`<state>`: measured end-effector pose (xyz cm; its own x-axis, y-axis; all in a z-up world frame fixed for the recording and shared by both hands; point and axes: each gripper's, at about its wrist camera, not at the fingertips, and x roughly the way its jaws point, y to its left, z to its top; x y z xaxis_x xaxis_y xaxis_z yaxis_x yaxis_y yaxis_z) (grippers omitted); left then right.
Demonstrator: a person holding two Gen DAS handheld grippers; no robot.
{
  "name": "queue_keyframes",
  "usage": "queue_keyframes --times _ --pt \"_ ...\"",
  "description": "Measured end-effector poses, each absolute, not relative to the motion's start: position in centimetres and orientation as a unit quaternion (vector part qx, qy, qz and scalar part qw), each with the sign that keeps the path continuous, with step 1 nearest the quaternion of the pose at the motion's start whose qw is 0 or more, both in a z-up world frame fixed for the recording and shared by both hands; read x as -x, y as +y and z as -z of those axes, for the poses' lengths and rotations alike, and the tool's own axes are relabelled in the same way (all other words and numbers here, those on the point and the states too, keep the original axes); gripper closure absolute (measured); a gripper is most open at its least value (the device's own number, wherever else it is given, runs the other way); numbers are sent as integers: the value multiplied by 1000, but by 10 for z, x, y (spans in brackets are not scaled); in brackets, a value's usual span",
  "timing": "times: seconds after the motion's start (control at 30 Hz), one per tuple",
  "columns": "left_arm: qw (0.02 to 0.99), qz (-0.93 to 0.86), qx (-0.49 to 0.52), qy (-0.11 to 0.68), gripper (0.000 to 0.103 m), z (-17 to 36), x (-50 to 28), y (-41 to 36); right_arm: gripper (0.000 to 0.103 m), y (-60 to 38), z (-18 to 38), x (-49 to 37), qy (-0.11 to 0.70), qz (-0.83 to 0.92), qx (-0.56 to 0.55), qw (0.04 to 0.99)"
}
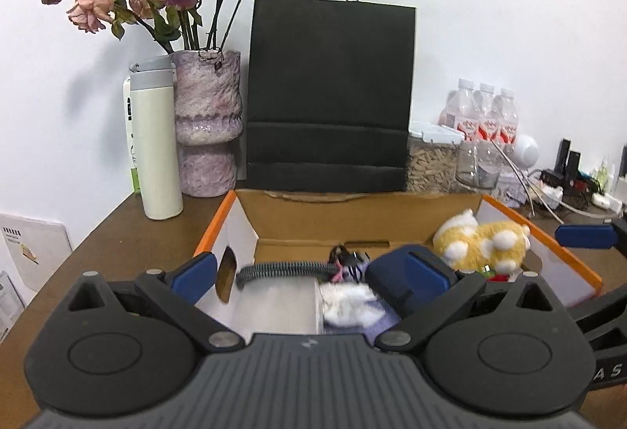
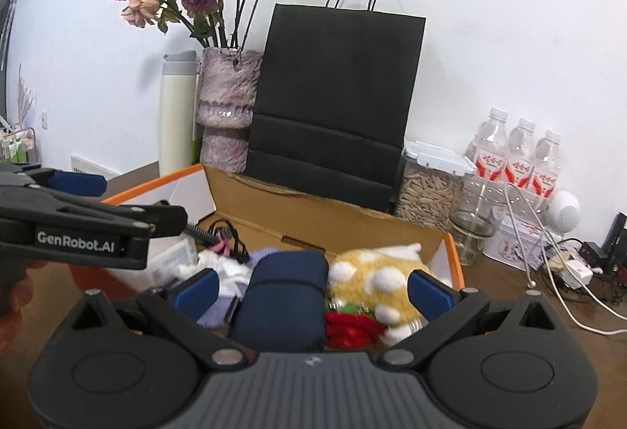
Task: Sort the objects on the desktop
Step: 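Carry cable and navy pouch into the cardboard box and open both grippers, then move both grippers back to the remaining items on the table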
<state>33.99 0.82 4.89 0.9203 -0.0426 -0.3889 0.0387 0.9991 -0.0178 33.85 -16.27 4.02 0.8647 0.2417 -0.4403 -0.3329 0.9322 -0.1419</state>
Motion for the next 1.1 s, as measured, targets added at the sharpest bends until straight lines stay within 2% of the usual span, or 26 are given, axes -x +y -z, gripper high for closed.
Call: queue_keyframes --times 0.4,1.1 --pt "977 30 -3 210 0 -39 -289 0 0 -188 -31 -272 205 -138 93 965" --pt "953 47 -68 291 0 -7 -215 -9 0 -241 22 -212 311 -139 29 940"
